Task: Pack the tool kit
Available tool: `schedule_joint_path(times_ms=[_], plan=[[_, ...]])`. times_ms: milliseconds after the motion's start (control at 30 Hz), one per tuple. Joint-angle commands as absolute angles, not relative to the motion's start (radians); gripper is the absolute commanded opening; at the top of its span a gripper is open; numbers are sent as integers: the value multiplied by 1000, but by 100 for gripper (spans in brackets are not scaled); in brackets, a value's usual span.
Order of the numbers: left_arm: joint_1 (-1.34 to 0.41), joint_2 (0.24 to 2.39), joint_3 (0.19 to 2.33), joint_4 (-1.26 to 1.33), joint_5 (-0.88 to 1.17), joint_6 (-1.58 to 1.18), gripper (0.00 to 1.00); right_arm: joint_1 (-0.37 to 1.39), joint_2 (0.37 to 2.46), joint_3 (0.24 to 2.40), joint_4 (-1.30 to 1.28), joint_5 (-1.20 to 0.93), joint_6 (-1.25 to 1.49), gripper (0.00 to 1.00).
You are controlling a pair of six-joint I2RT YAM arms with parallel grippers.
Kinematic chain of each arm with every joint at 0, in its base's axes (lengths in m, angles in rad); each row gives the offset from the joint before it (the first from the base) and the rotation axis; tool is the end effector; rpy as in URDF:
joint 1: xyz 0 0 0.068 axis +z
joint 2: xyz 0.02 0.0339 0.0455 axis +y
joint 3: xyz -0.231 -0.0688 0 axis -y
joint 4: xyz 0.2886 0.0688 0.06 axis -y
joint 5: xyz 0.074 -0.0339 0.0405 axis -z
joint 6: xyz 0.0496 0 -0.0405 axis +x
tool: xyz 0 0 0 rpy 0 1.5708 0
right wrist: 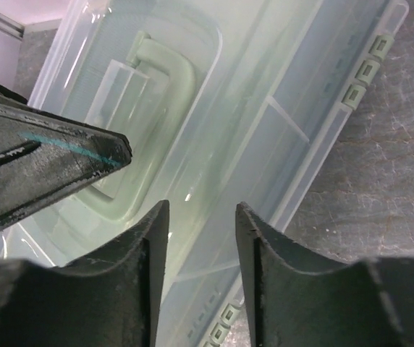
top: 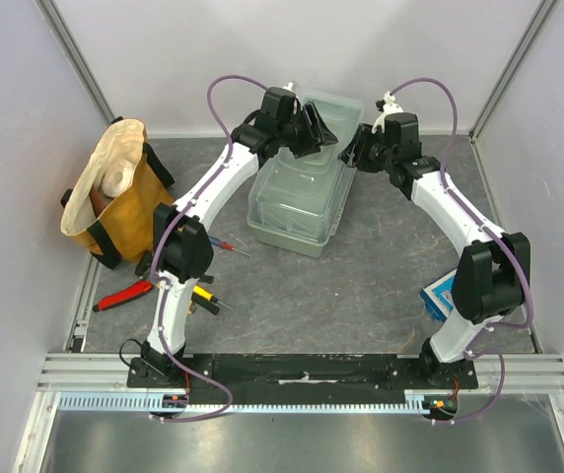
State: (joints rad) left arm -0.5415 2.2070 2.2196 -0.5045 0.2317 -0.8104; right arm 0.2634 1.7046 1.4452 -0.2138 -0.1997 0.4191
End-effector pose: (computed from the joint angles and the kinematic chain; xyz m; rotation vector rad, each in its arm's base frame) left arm 0.4679 -0.2947 0.3052 -0.1445 2.2233 -1.0342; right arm 0.4361 0.1278 0.2705 0.0349 2.0926 0.6247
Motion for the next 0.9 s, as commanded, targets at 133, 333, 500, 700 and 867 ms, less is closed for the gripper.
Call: schedule_joint_path(times_ms=[133, 333, 500, 700, 867], plan=[[-560, 2240, 2261, -604, 271, -670, 62, 284, 1649, 1361, -383, -60, 425, 57], [-555, 2237, 2231, -543, 452, -762, 57, 278, 1597, 1342, -382, -20, 474, 60], [-529, 2178, 2083, -277, 586, -908, 52, 253, 1546, 1328, -371, -66, 529, 60], [-483, 2174, 1941, 47, 733, -1103, 50, 248, 1517, 1299, -288, -179, 652, 60], [-469, 2171, 1898, 176, 768, -1167, 49, 245, 1486, 1316, -247, -179, 692, 62]])
